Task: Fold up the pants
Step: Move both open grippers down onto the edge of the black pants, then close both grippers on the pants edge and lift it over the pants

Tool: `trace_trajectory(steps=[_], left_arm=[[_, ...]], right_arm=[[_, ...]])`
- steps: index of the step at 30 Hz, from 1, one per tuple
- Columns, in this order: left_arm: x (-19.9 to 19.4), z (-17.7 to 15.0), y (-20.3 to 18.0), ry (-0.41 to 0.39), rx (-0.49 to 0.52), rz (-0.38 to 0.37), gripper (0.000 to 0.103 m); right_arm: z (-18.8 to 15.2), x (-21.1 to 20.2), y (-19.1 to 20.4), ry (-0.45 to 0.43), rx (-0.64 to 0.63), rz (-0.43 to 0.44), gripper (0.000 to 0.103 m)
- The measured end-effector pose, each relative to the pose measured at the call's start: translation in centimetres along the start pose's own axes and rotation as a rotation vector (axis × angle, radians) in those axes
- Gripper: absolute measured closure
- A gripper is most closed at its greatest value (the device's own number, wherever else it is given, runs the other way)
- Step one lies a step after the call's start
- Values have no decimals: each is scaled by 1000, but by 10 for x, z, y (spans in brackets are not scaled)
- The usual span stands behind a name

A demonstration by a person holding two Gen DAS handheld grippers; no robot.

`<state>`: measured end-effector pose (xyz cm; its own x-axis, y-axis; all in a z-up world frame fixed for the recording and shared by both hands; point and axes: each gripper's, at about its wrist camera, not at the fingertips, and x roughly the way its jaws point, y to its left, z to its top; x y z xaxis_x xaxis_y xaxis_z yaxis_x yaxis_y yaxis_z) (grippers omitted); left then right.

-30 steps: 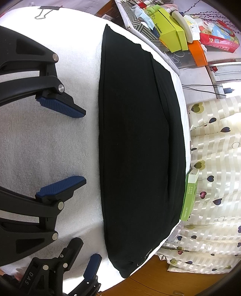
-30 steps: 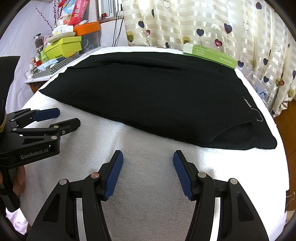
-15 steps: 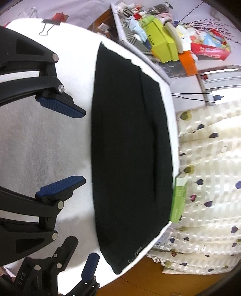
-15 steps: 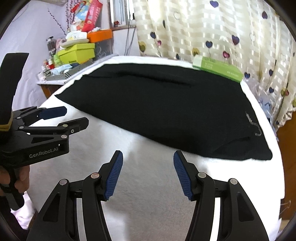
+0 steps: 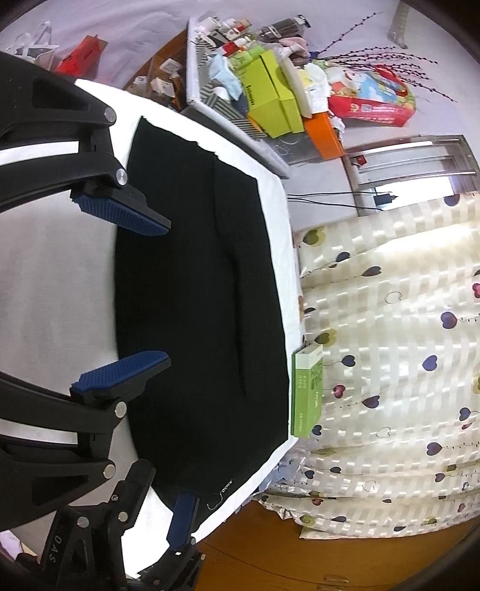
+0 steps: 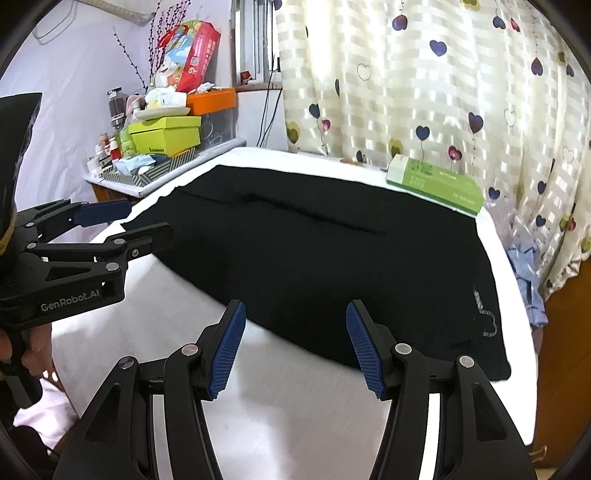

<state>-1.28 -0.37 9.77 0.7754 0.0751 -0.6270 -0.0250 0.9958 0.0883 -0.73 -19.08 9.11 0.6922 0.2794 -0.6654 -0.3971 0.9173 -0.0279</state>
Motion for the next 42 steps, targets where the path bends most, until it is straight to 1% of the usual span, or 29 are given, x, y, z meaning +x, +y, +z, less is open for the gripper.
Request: trace_trajectory(steps=[5, 11, 15, 20, 25, 27, 32, 34, 39, 42], left_arm=[[16, 7, 4, 6, 11, -12, 35], [50, 21, 23, 45, -7, -63, 35], [72, 33, 37, 52, -18, -80, 36], [111, 52, 61, 76, -28, -80, 35], [152, 78, 84, 91, -12, -81, 35], [171, 89, 90, 95, 7, -81, 35], [220, 113, 102, 121, 34, -89, 35], [244, 120, 104, 146, 37, -97, 35], [286, 131, 109, 185, 63, -111, 35], [305, 137, 109, 201, 91, -113, 35]], right_arm=[[12, 12, -9, 2, -12, 17, 45], [30, 35, -29, 12, -24, 38, 45], [46, 58, -44, 27, -52, 45, 45], [67, 92, -65, 56, -74, 76, 45], [93, 126, -90, 75, -116, 92, 45], [105, 143, -103, 87, -127, 112, 45], [130, 185, -130, 135, -144, 128, 45], [140, 206, -142, 158, -151, 135, 45], [159, 252, -175, 201, -153, 126, 45], [167, 273, -192, 218, -139, 139, 45]])
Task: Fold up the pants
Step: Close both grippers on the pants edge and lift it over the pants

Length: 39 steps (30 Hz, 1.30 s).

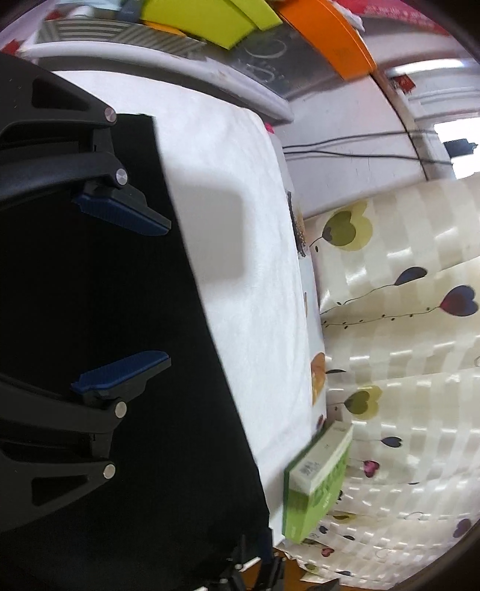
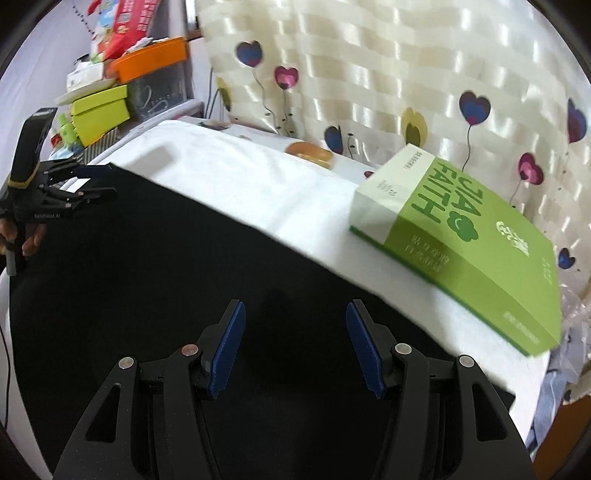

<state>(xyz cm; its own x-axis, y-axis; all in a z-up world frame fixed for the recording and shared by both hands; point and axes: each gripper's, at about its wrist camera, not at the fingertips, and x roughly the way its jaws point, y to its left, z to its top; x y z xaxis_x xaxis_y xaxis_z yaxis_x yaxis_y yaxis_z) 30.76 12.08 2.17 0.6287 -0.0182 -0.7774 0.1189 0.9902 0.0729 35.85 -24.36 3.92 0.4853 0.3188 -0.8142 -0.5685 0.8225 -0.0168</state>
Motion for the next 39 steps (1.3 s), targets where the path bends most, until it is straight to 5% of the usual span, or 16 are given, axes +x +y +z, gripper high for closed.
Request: trace_trajectory(steps=[8, 14, 16, 17, 18, 19, 21, 22, 28, 39], left_arm=[[27, 9, -1, 28, 67, -54, 34], [37, 15, 1, 28, 68, -62, 23], [37, 15, 3, 34, 58, -95, 29], [37, 15, 2, 31, 66, -110, 37], [35, 15, 0, 29, 77, -123, 48], [35, 15, -2, 30, 85, -143, 55], [32, 17, -9, 30, 111, -170, 92], [31, 17, -14, 29, 125, -168, 95], [14, 15, -23, -16, 132, -100, 97], [-95, -29, -32, -171, 51, -116, 97]], right_arm=[[4, 26, -25, 51, -34, 34, 45], [5, 35, -34, 43, -16, 74, 44], [4, 35, -34, 41, -25, 82, 47], [4, 34, -33, 40, -35, 92, 59], [4, 31, -31, 40, -47, 100, 81], [5, 30, -29, 42, -60, 100, 90], [3, 28, -24, 47, -93, 82, 93], [3, 27, -20, 45, -115, 65, 93], [2, -2, -7, -21, -141, -5, 93], [-51, -115, 64, -185, -175, -46, 93]])
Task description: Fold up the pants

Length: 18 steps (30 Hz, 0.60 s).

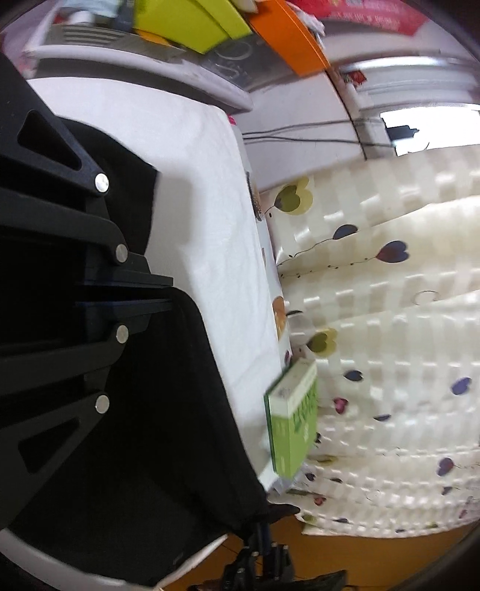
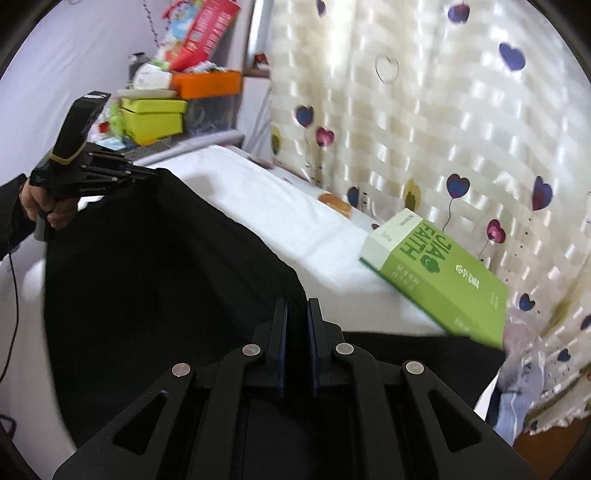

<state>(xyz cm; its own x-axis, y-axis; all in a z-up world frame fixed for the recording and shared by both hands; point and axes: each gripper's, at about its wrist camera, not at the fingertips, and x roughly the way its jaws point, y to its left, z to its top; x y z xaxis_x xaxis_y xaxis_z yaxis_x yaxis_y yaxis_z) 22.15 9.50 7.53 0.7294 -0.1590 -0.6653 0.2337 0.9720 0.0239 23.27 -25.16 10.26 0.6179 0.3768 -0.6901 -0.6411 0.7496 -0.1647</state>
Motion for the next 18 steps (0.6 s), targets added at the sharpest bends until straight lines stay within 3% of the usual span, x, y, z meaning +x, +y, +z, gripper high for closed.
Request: trace_trajectory(steps=[6, 14, 18], left_arm=[[-49, -52, -21, -23, -52, -17, 97], [-68, -121, -41, 67, -97, -49, 97], [-78, -143, -43, 94, -146, -56, 91]], right_arm=[[-46, -37, 57, 0, 4, 3, 93], [-115, -34, 107, 103, 116, 56, 93], [-127, -38, 113, 117, 168, 62, 83]])
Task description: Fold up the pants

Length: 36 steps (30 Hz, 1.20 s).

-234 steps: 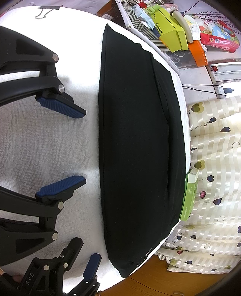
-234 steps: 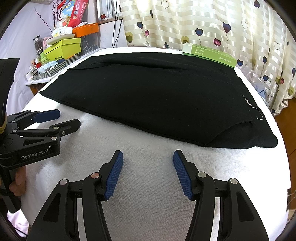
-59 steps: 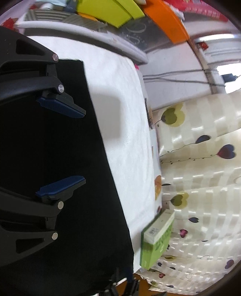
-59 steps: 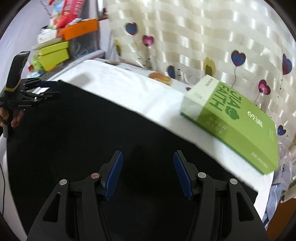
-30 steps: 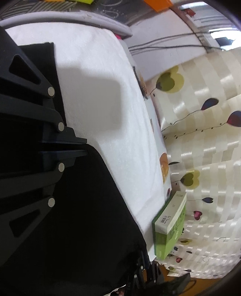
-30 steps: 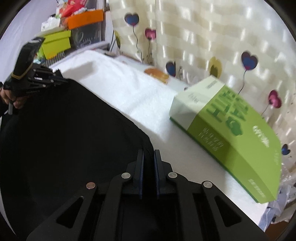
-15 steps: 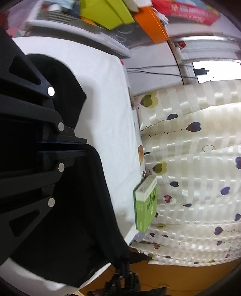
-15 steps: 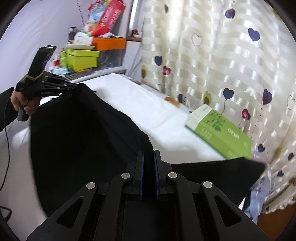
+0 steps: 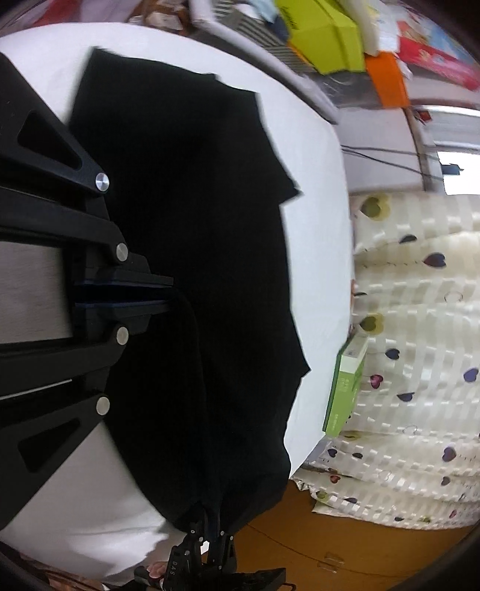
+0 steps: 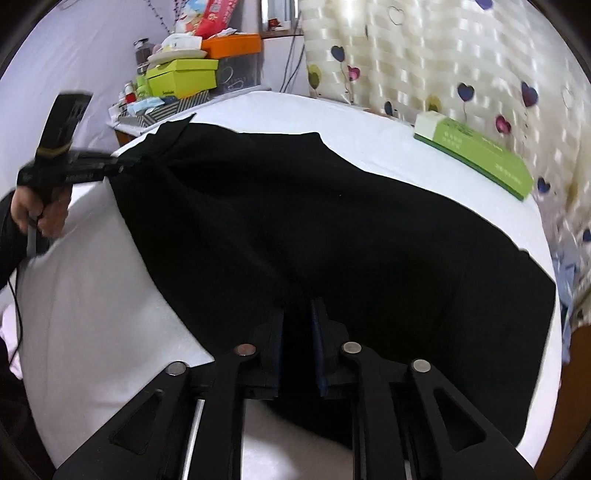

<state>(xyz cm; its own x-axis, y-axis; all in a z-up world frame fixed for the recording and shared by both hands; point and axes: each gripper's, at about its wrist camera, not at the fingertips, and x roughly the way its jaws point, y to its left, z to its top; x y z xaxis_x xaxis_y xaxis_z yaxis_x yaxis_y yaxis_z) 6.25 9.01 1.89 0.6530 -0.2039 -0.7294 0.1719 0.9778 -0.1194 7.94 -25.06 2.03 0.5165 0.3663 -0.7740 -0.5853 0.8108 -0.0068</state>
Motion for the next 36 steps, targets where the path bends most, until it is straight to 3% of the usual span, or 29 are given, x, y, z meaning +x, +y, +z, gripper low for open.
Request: trace_trajectory(steps=[4, 9, 13, 19, 20, 21, 22, 23, 29, 36], left_arm=[[-23, -13, 12, -34, -97, -24, 91], [-38, 1, 24, -102, -179, 69, 51], [-11, 33, 29, -79, -199, 189, 50], [51, 52, 32, 56, -143, 376, 50], [55, 50, 32, 65, -130, 394, 56], [54, 49, 31, 43, -123, 399, 82], [52, 47, 31, 37, -119, 410, 96], [48, 45, 31, 35, -127, 420, 99], [-11, 14, 57, -101, -270, 428, 100], [-26, -19, 83, -90, -407, 345, 99]], right_arm=[[-3, -16, 6, -34, 21, 11, 65], [-8, -33, 4, -102, 81, -13, 63], [-11, -38, -8, -144, 163, -65, 63], [-29, -56, -36, -182, 321, -145, 63], [-34, -60, -41, -185, 344, -156, 63], [-40, -64, -47, -186, 370, -171, 63], [-42, -67, -49, -184, 383, -177, 63], [-47, -70, -53, -182, 400, -189, 63], [-69, -86, -65, -192, 518, -210, 63], [-90, -86, -82, -174, 658, -227, 60]])
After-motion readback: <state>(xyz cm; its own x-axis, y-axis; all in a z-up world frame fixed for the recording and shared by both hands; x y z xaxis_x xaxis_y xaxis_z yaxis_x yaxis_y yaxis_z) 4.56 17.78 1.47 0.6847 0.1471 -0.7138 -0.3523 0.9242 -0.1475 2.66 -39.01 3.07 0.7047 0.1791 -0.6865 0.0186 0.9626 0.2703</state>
